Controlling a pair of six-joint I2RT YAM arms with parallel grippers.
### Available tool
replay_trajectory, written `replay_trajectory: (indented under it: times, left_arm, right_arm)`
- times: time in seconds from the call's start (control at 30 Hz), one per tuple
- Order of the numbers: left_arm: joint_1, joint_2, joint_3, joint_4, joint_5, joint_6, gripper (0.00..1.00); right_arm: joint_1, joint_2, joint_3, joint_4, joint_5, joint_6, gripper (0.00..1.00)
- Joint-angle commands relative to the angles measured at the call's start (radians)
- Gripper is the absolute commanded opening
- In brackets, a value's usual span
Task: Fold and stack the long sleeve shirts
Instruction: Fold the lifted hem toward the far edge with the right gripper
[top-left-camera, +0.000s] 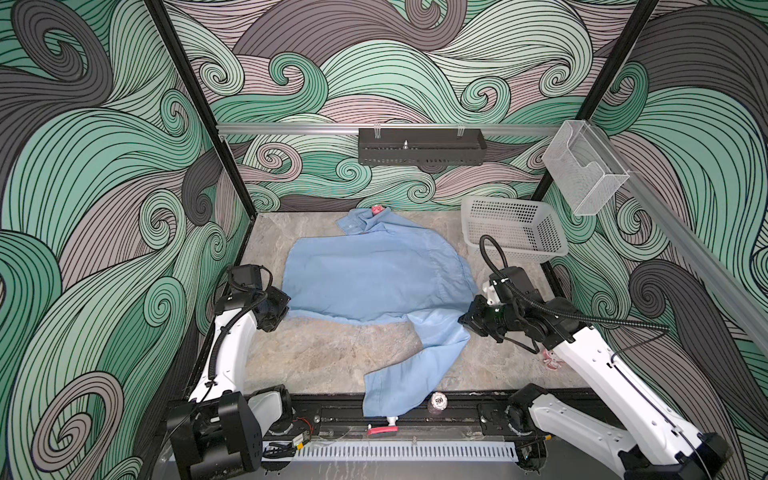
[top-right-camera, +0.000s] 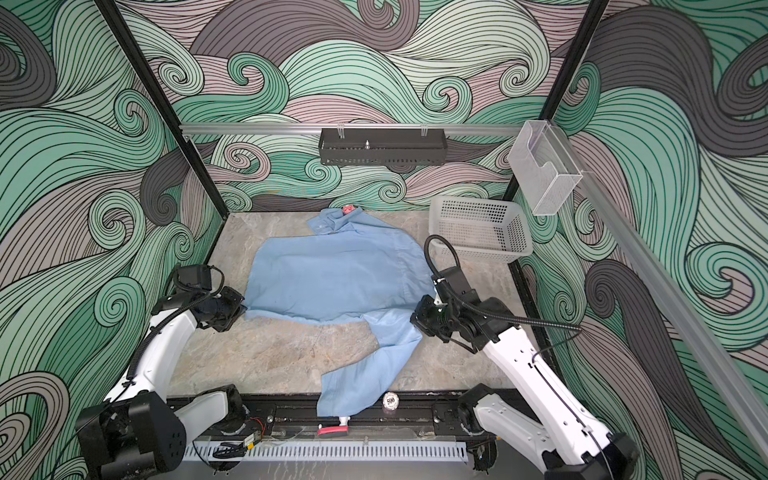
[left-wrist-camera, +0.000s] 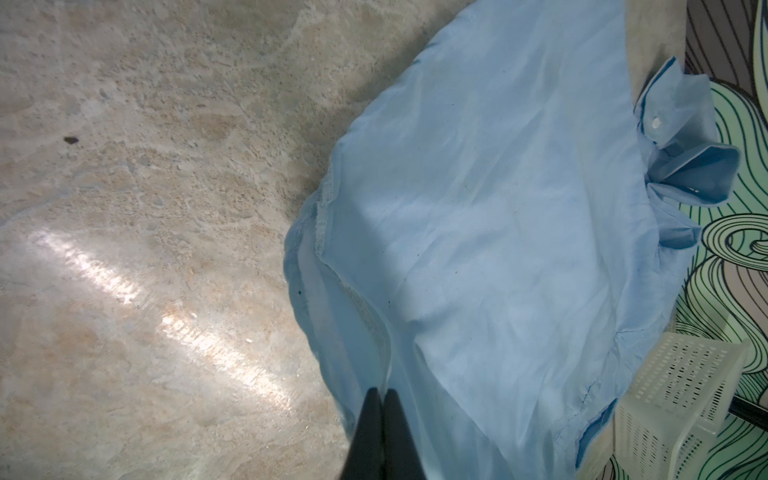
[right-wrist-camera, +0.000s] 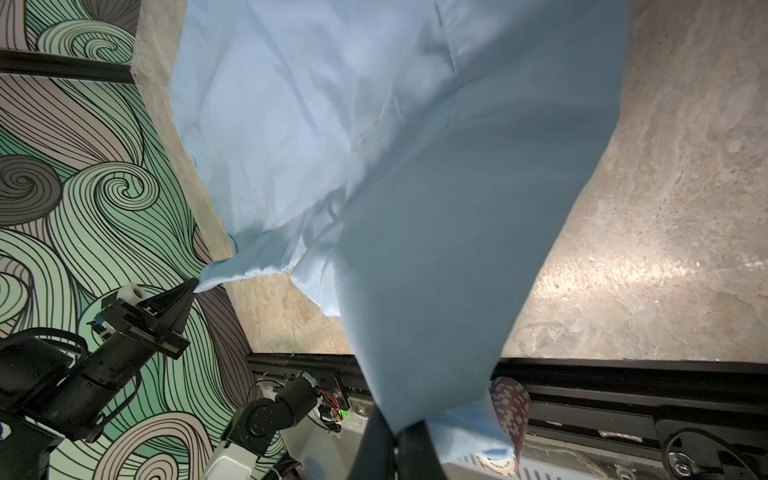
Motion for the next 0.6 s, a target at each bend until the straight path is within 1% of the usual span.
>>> replay_trajectory:
  times: [0.0, 0.53, 0.57]
  left_arm:
    - [0.006, 0.043, 0.065, 0.031, 0.022, 0.007, 0.0]
    - [0.002, 0.297, 0.219, 0.091, 0.01, -0.01, 0.0]
    - [0.002, 0.336, 0.228, 0.093, 0.008, -0.01, 0.0]
  right_arm:
    - [-0.044, 0.059, 0.056, 0.018, -0.033, -0.058, 0.0]
    - [-0.187, 0.462, 0.254, 0.123, -0.152, -0.175, 0.0]
    - [-0.197, 0.481, 0.268, 0.124, -0.152, -0.182, 0.0]
